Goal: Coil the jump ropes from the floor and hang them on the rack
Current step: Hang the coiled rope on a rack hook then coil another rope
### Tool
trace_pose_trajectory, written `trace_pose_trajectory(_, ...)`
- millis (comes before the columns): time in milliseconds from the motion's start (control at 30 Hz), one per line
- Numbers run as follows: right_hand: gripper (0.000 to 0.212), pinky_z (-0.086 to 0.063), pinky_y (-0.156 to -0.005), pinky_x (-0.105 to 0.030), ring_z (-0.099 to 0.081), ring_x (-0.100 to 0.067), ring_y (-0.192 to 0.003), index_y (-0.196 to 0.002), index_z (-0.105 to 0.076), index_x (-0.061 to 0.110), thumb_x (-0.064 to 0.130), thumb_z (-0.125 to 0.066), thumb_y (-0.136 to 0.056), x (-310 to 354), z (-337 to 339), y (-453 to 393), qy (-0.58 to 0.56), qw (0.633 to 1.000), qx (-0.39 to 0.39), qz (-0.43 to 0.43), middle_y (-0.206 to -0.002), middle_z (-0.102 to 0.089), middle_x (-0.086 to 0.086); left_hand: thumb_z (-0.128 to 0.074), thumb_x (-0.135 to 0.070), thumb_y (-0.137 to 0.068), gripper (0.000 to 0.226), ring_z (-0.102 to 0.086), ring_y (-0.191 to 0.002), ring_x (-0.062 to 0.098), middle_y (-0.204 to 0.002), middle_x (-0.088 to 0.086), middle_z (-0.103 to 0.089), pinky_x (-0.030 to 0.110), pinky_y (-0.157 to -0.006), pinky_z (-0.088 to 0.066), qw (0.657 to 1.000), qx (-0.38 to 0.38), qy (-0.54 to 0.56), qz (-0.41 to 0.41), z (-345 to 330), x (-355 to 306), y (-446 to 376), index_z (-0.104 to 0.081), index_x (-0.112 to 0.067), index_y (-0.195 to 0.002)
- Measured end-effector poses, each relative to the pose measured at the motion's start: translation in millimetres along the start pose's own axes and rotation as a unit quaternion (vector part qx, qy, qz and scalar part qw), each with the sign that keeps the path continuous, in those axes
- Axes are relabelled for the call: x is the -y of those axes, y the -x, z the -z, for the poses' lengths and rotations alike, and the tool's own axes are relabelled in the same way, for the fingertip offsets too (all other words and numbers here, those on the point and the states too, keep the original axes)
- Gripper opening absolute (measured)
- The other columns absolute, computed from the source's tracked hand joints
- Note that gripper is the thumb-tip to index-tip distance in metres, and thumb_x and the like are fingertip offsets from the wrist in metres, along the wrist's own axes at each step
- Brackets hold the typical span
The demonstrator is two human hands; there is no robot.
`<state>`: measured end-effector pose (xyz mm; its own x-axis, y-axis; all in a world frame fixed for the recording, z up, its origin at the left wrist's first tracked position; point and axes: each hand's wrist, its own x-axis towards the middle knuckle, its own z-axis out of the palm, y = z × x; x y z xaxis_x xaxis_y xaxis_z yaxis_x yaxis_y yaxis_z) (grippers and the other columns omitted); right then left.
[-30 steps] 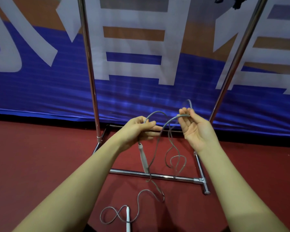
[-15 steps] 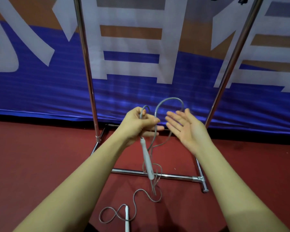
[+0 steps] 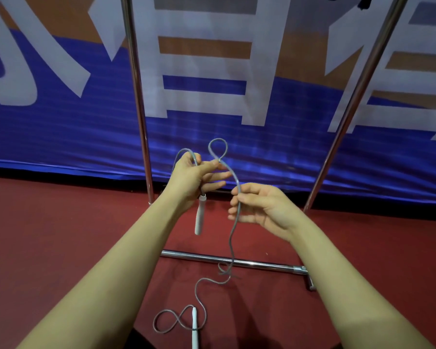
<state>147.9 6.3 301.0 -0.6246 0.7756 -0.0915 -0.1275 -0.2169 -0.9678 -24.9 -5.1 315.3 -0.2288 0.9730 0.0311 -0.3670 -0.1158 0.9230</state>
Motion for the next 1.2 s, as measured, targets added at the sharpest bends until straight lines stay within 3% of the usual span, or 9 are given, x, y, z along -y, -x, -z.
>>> trace_pose_trajectory(133,0.014,-0.060,-0.064,-0.034,-0.071,-0.020,-0.066,-0.090,-0.053,0.008,0.000,-0.042,-0.092,12.5,1.5,2.2,-0.127,0.989,-0.050,0.054,-0.068,-0.069,-0.007,-0.039,-0.010,-0.102,0.008,-0.072,-0.069,0.026,-0.084,0.013,-0.072,0.031,-0.058,-0.059,0.998,0.027,0.011,0.054,1.8,0.2,2.9,-0.047,-0.013,-0.100)
trace_pose_trajectory(300,0.018,-0.059,-0.064,-0.030,-0.072,-0.020,-0.074,-0.086,-0.052,0.008,0.002,-0.039,-0.097,22.5,7.5,3.6,-0.243,0.957,-0.106,0.119,-0.076,-0.072,-0.008,-0.036,-0.004,-0.098,0.025,-0.072,-0.082,0.025,-0.093,0.013,-0.073,0.030,-0.068,-0.059,0.988,0.089,0.089,0.094,2.7,-2.3,7.2,-0.058,-0.006,-0.110)
trace_pose_trajectory(433,0.021,-0.059,-0.065,-0.031,-0.073,-0.022,-0.078,-0.084,-0.050,0.007,0.001,-0.036,-0.099,24.2,10.6,2.6,-0.278,0.942,-0.130,0.136,-0.080,-0.073,-0.012,-0.037,-0.004,-0.097,0.026,-0.070,-0.090,0.019,-0.097,0.008,-0.073,0.029,-0.084,-0.053,0.971,0.181,-0.049,0.147,3.0,9.9,9.8,-0.062,-0.006,-0.106)
trace_pose_trajectory(567,0.024,-0.060,-0.071,-0.033,-0.072,-0.024,-0.084,-0.082,-0.048,0.007,0.001,-0.034,-0.100,23.4,14.8,-2.0,-0.319,0.921,-0.154,0.165,-0.085,-0.073,-0.015,-0.040,-0.009,-0.099,0.024,-0.063,-0.096,0.013,-0.094,-0.002,-0.074,0.021,-0.083,-0.045,0.937,0.259,-0.154,0.176,-5.1,23.5,16.1,-0.063,-0.012,-0.105)
trace_pose_trajectory(700,0.022,-0.059,-0.076,-0.035,-0.072,-0.026,-0.086,-0.085,-0.050,0.008,0.005,-0.035,-0.100,18.9,20.4,-7.6,-0.340,0.910,-0.169,0.169,-0.091,-0.072,-0.017,-0.044,-0.009,-0.098,0.019,-0.070,-0.081,0.011,-0.083,0.002,-0.074,0.022,-0.079,-0.052,0.926,0.280,-0.177,0.183,-8.9,23.3,17.3,-0.062,-0.009,-0.093)
trace_pose_trajectory(800,0.020,-0.058,-0.076,-0.034,-0.072,-0.023,-0.082,-0.092,-0.052,0.008,0.016,-0.037,-0.101,13.3,22.4,-10.7,-0.302,0.930,-0.174,0.116,-0.089,-0.073,-0.014,-0.044,-0.008,-0.098,0.019,-0.071,-0.073,0.014,-0.076,0.005,-0.073,0.025,-0.073,-0.056,0.941,0.248,-0.155,0.169,-9.0,18.4,17.1,-0.060,-0.008,-0.088)
trace_pose_trajectory(933,0.019,-0.058,-0.071,-0.029,-0.070,-0.018,-0.076,-0.097,-0.056,0.009,0.018,-0.039,-0.100,5.0,17.9,-10.3,-0.139,0.977,-0.162,0.025,-0.092,-0.069,-0.011,-0.043,-0.006,-0.098,0.018,-0.072,-0.071,0.018,-0.074,0.010,-0.072,0.028,-0.067,-0.059,0.983,0.144,-0.018,0.111,-8.9,6.8,10.6,-0.058,-0.005,-0.089)
trace_pose_trajectory(1100,0.024,-0.046,-0.088,-0.033,-0.067,-0.017,-0.092,-0.107,-0.061,0.013,0.022,-0.040,-0.098,-4.5,3.6,-8.0,0.031,0.999,-0.037,-0.023,-0.102,-0.070,-0.006,-0.040,-0.003,-0.099,0.018,-0.072,-0.073,0.023,-0.078,0.017,-0.072,0.031,-0.067,-0.060,0.990,0.092,0.064,0.090,-4.3,-1.3,3.0,-0.054,-0.002,-0.089)
trace_pose_trajectory(1200,0.028,-0.042,-0.088,-0.033,-0.067,-0.014,-0.093,-0.113,-0.061,0.014,0.027,-0.046,-0.092,-6.6,-3.8,-7.5,0.055,0.998,0.024,-0.022,-0.097,-0.072,0.000,-0.040,-0.003,-0.100,0.016,-0.072,-0.077,0.025,-0.081,0.018,-0.072,0.033,-0.070,-0.060,0.993,0.066,0.062,0.080,2.3,-3.1,-1.6,-0.053,-0.002,-0.090)
